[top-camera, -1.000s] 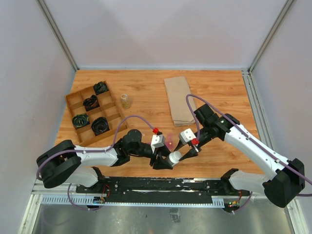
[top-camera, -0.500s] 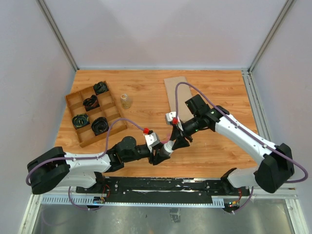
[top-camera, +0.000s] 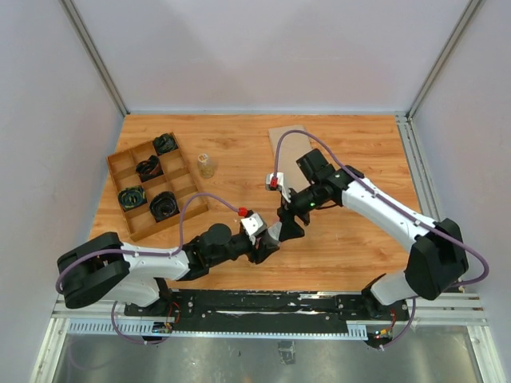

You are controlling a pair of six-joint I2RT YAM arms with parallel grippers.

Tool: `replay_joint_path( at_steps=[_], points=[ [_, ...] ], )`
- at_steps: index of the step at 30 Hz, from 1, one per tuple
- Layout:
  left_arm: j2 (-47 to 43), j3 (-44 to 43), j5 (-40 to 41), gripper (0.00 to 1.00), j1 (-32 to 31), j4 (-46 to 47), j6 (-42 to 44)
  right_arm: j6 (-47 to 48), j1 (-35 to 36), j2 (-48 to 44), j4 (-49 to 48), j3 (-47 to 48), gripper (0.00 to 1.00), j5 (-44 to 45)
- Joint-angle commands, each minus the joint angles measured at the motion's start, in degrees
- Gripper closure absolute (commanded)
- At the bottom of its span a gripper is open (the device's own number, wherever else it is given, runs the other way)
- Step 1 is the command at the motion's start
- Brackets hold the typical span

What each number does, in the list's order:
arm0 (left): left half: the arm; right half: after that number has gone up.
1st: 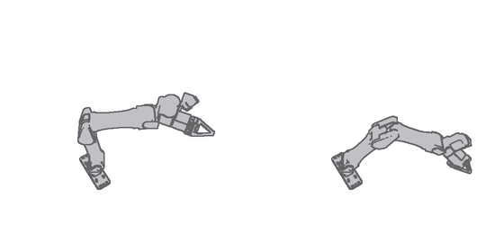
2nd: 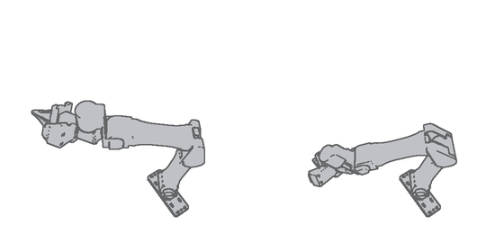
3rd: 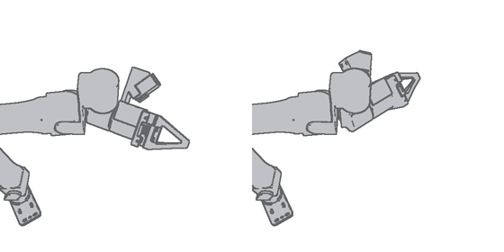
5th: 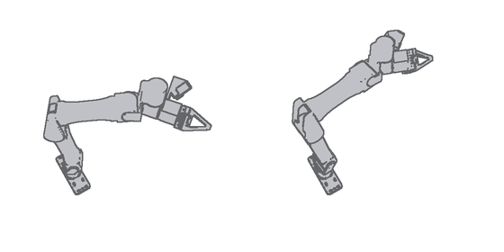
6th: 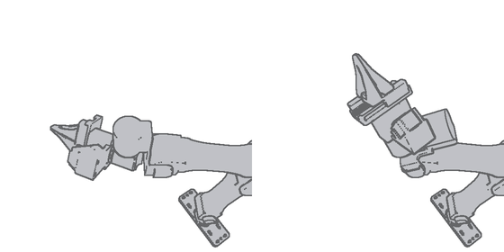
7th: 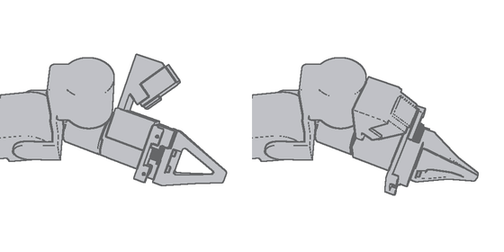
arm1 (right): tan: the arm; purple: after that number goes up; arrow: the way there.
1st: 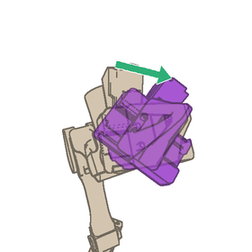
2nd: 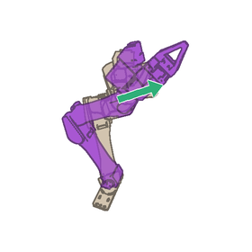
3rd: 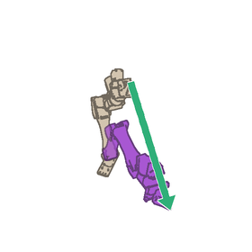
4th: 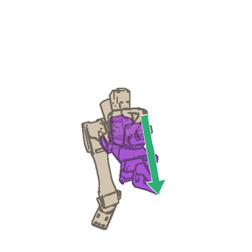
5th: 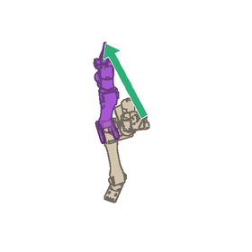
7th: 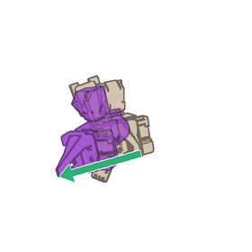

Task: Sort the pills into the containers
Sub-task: Screw the lid of the pill bottle onto the pill bottle.

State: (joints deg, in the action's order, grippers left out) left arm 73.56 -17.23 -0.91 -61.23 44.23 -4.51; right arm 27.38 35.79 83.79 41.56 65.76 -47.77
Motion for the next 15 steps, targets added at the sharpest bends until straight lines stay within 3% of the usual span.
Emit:
replay_joint_path(
  at_steps=[1, 3, 6, 15],
  points=[
    [1.2, -1.3, -4.1, 1.00, 0.0, 9.9, -2.3, 1.1, -2.3, -5.2, 2.3, 0.0, 0.17, -3.8],
    [1.8, 0.0, -7.0, 1.00, 0.0, 12.2, -3.0, 3.2, -2.6, -8.1, 2.7, -0.5, 0.05, -4.7],
    [1.5, 1.7, -10.3, 1.00, 0.0, 14.2, -4.0, 6.5, -4.1, -11.2, 3.4, -0.9, 0.00, -5.9],
    [-0.7, 4.6, -24.1, 1.00, 0.0, 19.8, -7.1, 24.8, -6.1, -19.6, 7.1, -5.8, 0.01, -20.5]
  ],
)
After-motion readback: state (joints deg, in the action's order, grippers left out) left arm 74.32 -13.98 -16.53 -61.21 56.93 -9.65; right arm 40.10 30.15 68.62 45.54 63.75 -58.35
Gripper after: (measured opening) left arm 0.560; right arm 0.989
